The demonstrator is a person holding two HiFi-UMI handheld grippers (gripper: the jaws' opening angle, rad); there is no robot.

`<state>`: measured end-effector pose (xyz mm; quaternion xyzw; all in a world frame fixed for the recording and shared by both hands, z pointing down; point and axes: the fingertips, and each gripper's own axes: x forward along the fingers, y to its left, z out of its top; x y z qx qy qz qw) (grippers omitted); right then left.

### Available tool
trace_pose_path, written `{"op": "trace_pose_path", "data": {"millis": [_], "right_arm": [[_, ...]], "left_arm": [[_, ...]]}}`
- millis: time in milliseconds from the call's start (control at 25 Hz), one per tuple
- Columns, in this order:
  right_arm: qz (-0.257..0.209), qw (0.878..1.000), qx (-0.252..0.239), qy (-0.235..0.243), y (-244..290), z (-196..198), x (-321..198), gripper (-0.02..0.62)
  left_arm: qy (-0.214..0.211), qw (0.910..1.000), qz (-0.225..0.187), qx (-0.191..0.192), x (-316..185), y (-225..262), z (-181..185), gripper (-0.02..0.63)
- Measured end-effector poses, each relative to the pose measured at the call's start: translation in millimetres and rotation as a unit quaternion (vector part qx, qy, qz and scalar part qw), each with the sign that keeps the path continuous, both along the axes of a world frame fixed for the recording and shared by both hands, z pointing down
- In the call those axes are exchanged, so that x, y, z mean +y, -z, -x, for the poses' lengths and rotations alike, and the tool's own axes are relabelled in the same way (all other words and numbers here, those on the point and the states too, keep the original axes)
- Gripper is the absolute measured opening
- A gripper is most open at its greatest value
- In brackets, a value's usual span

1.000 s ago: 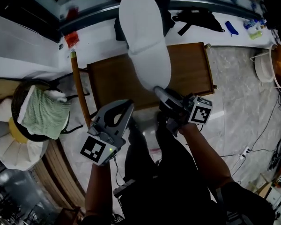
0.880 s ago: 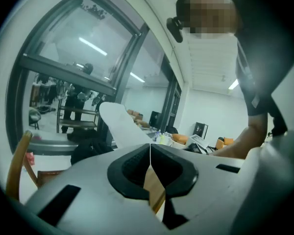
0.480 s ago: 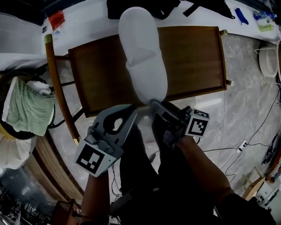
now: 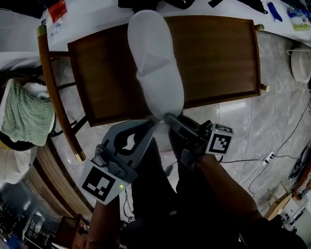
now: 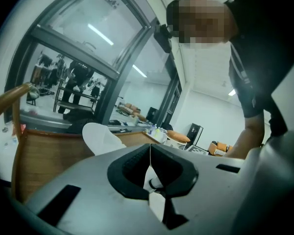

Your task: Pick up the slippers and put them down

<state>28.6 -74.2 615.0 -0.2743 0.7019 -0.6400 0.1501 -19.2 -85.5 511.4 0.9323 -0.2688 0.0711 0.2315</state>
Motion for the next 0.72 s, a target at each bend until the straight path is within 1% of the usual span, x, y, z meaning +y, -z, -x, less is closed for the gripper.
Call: {"op": "trace_pose_path", "data": {"millis": [160,320,520,720], "right_arm": [[0.016,1.000,0.004,0.006,-10,1,7,0.048],[0.026,1.000,0.014,0.005,-15,0,9,0.048],[0.030,0.999,0.013,0.008,-18,1,13,0.048],[0.033,0.999,0.011,0.013,-21,2,14,0.048]], "left_arm": [[-0.007,0.9996,0.014,-0.022,10,-18,7,0.014],[-0.001,0.9993,0.028,-0.026,15,-29,14,0.014],[-0.011,0.9992,0.025,-0.030,20,-31,13,0.014],[-0.009,0.9993,0.024,-0.027,21,-32,13,0.014]]}}
